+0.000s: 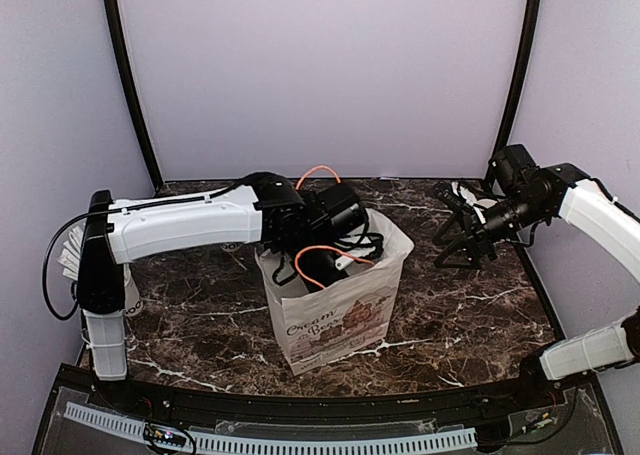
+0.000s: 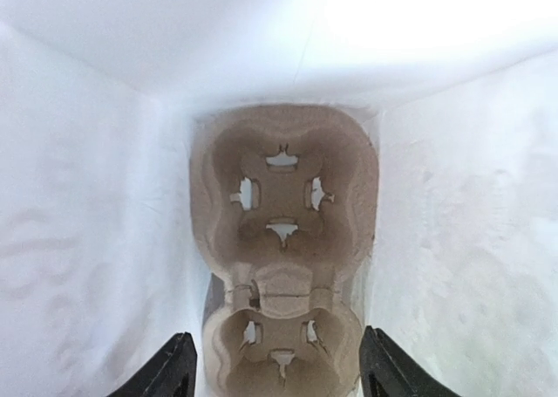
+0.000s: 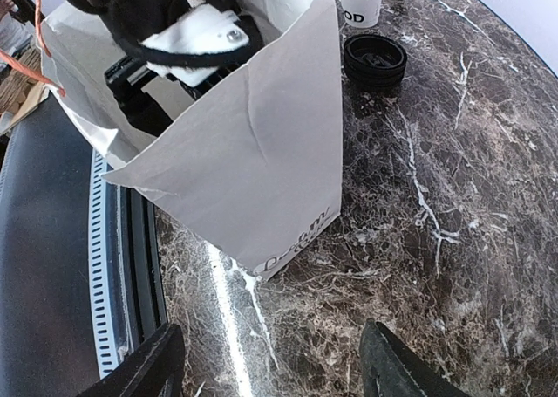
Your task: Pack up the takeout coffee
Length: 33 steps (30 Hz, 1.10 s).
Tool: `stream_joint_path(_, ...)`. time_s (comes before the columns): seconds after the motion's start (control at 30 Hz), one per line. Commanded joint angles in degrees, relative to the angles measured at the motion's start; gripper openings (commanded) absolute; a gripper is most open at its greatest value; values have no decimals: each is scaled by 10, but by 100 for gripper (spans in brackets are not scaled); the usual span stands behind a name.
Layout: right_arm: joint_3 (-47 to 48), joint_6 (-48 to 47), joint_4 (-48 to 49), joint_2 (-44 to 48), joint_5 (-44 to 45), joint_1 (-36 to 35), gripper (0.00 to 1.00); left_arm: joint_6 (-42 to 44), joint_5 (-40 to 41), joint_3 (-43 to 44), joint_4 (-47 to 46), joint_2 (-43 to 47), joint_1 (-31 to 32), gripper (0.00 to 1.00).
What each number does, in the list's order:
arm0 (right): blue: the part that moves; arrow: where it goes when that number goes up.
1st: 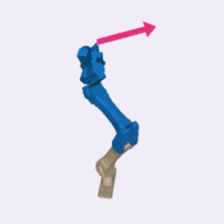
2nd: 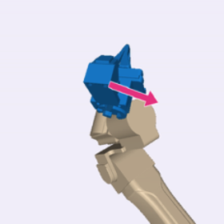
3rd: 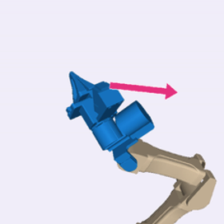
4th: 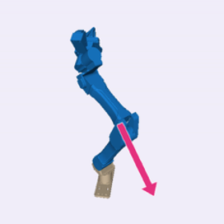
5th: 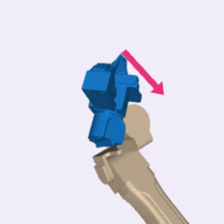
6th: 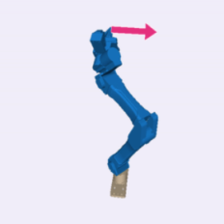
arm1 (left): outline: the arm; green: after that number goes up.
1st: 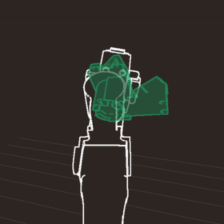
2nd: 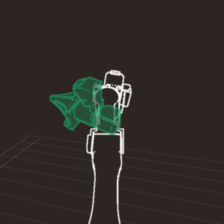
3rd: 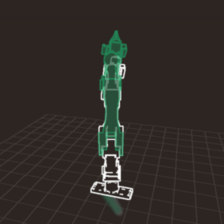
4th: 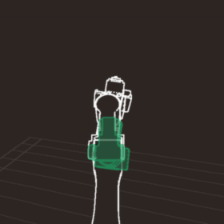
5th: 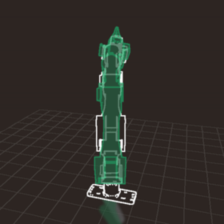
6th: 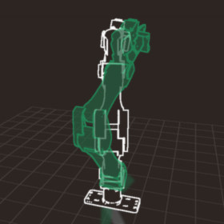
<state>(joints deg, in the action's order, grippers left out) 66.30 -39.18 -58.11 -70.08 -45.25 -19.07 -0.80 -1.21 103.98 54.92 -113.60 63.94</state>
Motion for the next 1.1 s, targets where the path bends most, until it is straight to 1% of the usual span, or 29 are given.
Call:
stream_joint_path(0.0,-4,-8,10,5,-14,2,70,21,5,42,16,59,3,66)
stream_joint_path(0.23,4,-10,5,-9,-18,2,71,11,1,102,-30,134,3,66)
stream_joint_path(0.33,7,-11,3,-12,-20,2,70,-18,4,119,-34,163,3,65)
stream_joint_path(0.43,6,-11,4,-13,-20,2,71,-30,21,101,-42,194,3,64)
stream_joint_path(0.53,10,-11,3,-16,-20,2,70,-36,64,68,-38,229,3,64)
stream_joint_path(0.57,17,-11,1,-17,-19,2,70,-41,73,60,-36,235,2,61)
stream_joint_path(0.63,42,-11,-7,-21,-11,2,70,-54,96,45,-17,246,-1,58)
stream_joint_path(0.67,61,-13,-15,-26,-2,2,70,-69,101,45,5,246,-3,56)
stream_joint_path(0.73,106,-26,-35,-42,7,1,69,-93,105,42,32,244,-11,53)
stream_joint_path(0.83,168,-26,-48,-73,12,-2,68,-113,85,9,41,250,-23,47)
stream_joint_path(0.87,184,-23,-49,-84,9,-3,68,-120,77,0,38,252,-26,41)
stream_joint_path(0.93,210,-15,-45,-106,5,-17,67,-129,59,-25,29,259,-33,34)
stream_joint_path(1.0,227,-4,-38,-123,8,-36,67,-135,47,-40,23,260,-36,32)
stream_joint_path(1.07,237,8,-27,-133,14,-56,67,-139,40,-49,17,263,-37,33)
